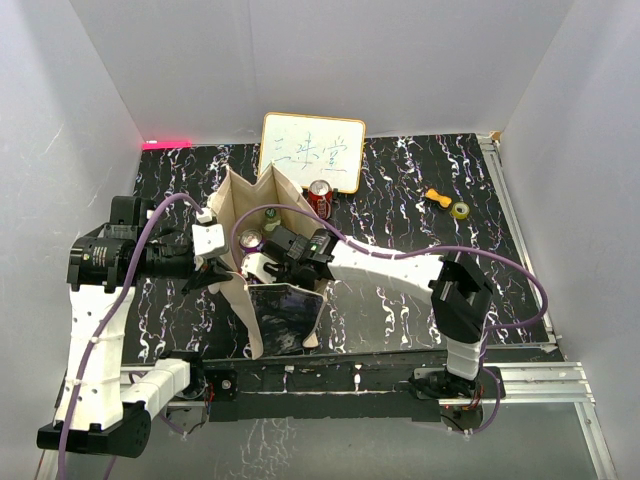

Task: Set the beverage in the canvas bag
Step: Place the drink in the canvas bag.

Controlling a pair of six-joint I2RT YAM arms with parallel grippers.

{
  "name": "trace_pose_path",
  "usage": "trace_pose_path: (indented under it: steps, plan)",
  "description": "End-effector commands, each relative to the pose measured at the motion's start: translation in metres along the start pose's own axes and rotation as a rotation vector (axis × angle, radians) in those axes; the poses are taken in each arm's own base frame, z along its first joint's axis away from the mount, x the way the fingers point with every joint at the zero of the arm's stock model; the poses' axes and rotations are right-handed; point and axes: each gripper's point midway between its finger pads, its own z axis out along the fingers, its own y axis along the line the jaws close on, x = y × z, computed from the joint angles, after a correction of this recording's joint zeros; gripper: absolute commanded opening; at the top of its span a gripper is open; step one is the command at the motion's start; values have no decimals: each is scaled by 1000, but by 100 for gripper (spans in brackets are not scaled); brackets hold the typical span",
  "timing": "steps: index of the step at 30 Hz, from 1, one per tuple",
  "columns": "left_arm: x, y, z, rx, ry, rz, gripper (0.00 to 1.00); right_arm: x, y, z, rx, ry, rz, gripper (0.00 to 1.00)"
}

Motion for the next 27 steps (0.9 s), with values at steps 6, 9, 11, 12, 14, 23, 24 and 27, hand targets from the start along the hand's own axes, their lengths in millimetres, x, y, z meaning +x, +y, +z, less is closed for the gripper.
trace_pose_path:
  steps: [6,9,11,12,14,23,24,27]
  plan:
    - [-8,-15,2,48,-69,60,1,-48,4,-31,46,-108,-35,85]
    - [-6,-17,2,48,-70,65,1,-61,-3,-47,76,-155,-46,91]
    - [-5,-18,1,45,-68,70,1,-67,-8,-58,97,-182,-52,92]
    - [-6,-18,1,41,-69,69,1,-69,-10,-62,106,-197,-56,92]
    - [-8,-19,0,33,-77,62,1,-70,-16,-70,124,-217,-58,92]
    - [-14,-18,-8,-22,-73,54,0,-85,-55,-126,210,-369,2,92]
    - [-15,-18,-8,-25,-72,52,1,-89,-57,-135,217,-395,1,92]
    - [-12,-16,-9,-31,-62,50,3,-104,-59,-162,239,-486,-25,92]
